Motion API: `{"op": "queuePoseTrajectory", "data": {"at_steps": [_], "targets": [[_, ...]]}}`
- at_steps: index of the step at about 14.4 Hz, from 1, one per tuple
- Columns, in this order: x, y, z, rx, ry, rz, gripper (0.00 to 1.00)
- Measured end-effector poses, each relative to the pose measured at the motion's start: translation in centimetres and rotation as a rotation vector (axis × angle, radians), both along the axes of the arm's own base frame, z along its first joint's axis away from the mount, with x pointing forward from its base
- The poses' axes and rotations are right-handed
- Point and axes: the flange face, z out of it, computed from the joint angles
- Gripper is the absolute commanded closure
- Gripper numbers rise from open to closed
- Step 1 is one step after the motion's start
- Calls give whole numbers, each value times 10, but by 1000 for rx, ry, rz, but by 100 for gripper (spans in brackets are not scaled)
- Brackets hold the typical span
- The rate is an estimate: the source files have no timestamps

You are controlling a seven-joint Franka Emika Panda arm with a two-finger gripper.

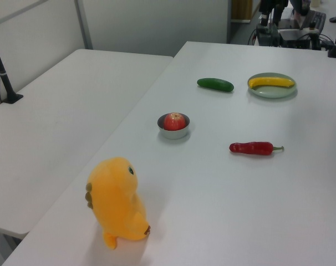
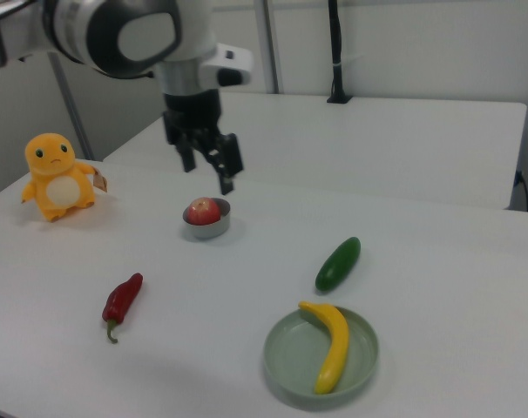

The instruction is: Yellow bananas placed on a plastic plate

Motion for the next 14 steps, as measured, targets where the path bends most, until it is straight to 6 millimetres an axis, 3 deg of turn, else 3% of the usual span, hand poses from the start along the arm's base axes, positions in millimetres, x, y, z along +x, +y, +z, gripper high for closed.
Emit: {"op": "queuePoseTrajectory", "data": {"at_steps": [5,8,11,14], "targets": [[3,87,2,9,47,125,0],[5,123,-4,5,58,189,0],[14,139,-14,-33,18,257,0],[20,134,-19,-46,-12,320,0]]}}
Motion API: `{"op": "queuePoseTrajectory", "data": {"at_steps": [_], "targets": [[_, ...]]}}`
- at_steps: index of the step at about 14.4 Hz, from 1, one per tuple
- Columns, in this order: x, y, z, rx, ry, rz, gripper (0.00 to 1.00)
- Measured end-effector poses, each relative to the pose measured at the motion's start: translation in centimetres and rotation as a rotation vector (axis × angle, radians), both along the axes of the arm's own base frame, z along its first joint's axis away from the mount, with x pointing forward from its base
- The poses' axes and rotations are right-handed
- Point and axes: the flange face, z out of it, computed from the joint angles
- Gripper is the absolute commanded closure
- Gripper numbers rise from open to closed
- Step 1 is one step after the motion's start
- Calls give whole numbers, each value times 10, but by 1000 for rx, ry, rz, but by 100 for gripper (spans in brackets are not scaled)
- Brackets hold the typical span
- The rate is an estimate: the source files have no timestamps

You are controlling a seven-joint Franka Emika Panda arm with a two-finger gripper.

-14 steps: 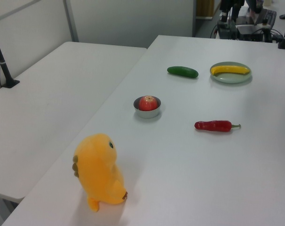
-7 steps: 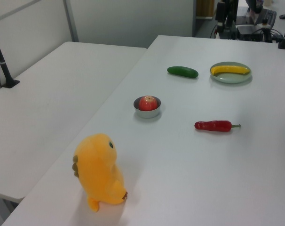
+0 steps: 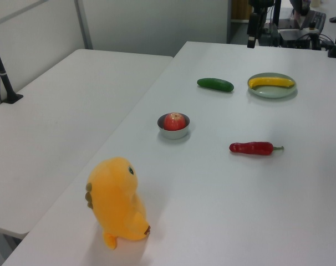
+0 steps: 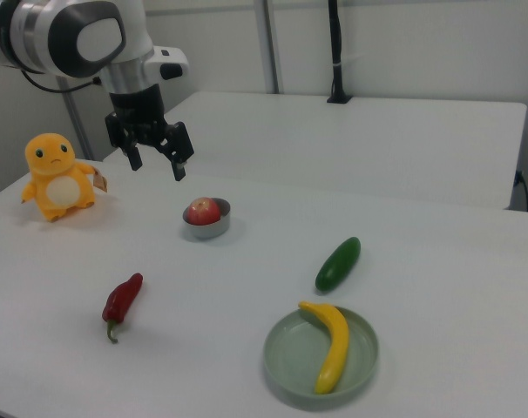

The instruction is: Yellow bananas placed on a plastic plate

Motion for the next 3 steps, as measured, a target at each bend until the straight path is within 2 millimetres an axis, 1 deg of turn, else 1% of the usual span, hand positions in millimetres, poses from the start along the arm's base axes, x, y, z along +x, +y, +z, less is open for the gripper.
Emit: {"op": "queuePoseTrajectory", "data": {"at_steps": [3], "targets": [[0,-6,1,-2,-3,13,0]]}}
